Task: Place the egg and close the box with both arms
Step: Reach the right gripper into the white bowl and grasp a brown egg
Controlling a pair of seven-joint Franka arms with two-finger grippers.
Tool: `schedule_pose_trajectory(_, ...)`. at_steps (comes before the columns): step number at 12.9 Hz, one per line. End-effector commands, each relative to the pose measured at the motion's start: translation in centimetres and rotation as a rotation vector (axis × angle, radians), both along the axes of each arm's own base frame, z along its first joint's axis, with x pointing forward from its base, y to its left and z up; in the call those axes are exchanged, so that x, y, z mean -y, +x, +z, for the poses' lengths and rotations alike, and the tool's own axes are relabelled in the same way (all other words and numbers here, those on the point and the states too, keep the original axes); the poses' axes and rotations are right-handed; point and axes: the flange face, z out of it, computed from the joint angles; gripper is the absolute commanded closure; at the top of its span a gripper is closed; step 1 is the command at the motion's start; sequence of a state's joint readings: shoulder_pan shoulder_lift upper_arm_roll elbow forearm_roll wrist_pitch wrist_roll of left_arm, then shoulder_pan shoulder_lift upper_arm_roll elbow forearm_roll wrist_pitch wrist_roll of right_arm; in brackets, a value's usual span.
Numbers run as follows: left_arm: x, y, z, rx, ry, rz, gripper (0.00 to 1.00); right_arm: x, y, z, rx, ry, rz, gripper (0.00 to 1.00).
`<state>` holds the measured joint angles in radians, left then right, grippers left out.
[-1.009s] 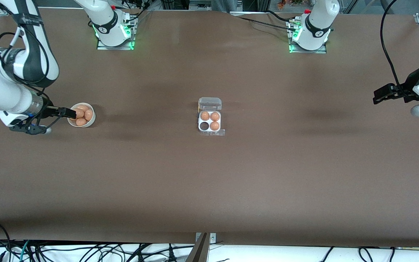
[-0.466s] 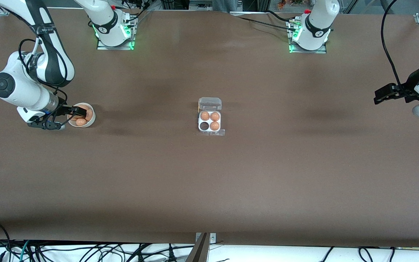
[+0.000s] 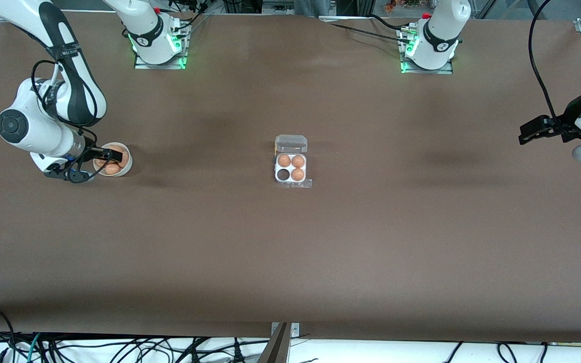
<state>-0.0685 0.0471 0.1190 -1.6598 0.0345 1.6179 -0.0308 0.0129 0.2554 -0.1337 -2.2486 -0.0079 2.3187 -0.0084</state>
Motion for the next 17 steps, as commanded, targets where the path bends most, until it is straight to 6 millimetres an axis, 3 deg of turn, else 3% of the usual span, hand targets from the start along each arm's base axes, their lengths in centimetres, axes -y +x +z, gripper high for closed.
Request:
schedule_pose_trajectory(1,-0.2,0.2,0.5,-0.007,0.018,-0.023,0.00,0.5,-0.2,-0.3,0.003,-0.004,0.009,0.05)
schedule_pose_trajectory(3,-0.2,0.2,0.5,-0.007,0.018,-0.024,0.00,0.5,-0.2,-0.4,0.002,-0.004,0.009,0.20)
schedule_pose_trajectory(10,0.4,0.3,0.3,-0.010,0.015,-0.036,0.00,0.5,-0.2,-0.7,-0.008,-0.004,0.009,0.57)
schedule_pose_trajectory(14,0.5,0.4,0.6,-0.002,0.010,-0.039,0.00,0.5,-0.2,-0.7,-0.011,-0.003,0.009,0.70)
schedule_pose_trajectory(17,0.9,0.5,1.1,0.009,0.005,-0.043,0.00,0.4,1.1,0.9,-0.012,-0.003,0.013,0.76)
